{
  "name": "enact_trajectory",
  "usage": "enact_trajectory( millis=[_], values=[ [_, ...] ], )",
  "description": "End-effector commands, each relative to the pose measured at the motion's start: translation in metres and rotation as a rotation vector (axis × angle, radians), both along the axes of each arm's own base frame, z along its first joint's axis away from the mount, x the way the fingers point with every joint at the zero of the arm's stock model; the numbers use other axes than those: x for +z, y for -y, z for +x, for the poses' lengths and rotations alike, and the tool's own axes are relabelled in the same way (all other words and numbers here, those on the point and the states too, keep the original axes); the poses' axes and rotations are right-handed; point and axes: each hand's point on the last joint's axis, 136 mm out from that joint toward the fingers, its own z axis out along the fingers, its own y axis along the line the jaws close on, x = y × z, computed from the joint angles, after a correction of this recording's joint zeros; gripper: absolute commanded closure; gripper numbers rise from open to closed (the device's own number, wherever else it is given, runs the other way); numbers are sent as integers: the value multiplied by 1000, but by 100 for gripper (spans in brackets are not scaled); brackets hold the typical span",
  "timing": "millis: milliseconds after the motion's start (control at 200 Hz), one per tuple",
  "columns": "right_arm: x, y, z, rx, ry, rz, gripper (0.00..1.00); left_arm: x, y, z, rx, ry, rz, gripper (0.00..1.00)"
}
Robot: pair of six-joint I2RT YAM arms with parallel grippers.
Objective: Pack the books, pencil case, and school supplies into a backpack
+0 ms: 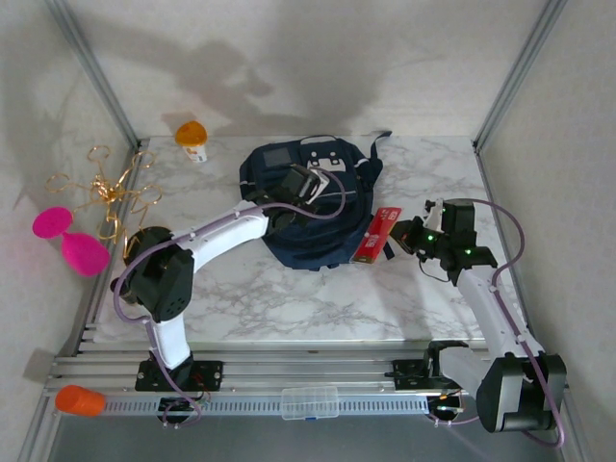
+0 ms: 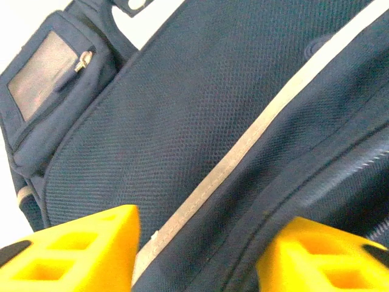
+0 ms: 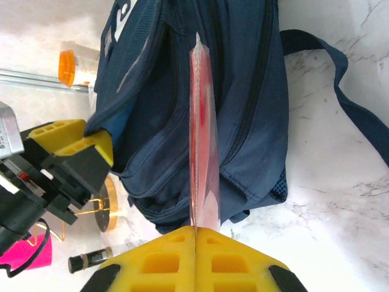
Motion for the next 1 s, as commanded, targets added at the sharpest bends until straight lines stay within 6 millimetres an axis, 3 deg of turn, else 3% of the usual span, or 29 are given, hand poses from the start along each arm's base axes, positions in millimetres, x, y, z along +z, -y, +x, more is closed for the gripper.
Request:
enact_trajectory(
  millis=[0, 145, 205, 335, 516, 671, 801, 901, 996],
  values=[
    [9, -5, 2, 21, 23, 40, 100, 19, -1, 7, 2, 14, -33, 59],
    [18, -15, 3, 52, 32, 102, 100, 21, 6, 8, 4, -7, -80, 91],
    [21, -19, 5, 55, 30, 129, 100, 31, 12, 7, 19, -14, -134, 100],
    [29, -25, 14, 46, 42, 192, 100, 62, 31, -4, 54, -6, -274, 100],
    [35, -38, 37, 17, 58, 309, 100, 89, 60, -25, 155, 8, -406, 100],
    [25, -39, 65, -77, 58, 310, 100, 107, 74, -28, 272, -17, -588, 100],
    [13, -38, 88, -161, 91, 306, 100, 111, 71, -26, 347, -12, -670, 100],
    [3, -58, 102, -143, 93, 325, 100, 115, 90, -32, 297, -60, -753, 100],
    [-4, -84, 112, -109, 95, 306, 100, 115, 93, -31, 316, -59, -776, 100]
  ],
)
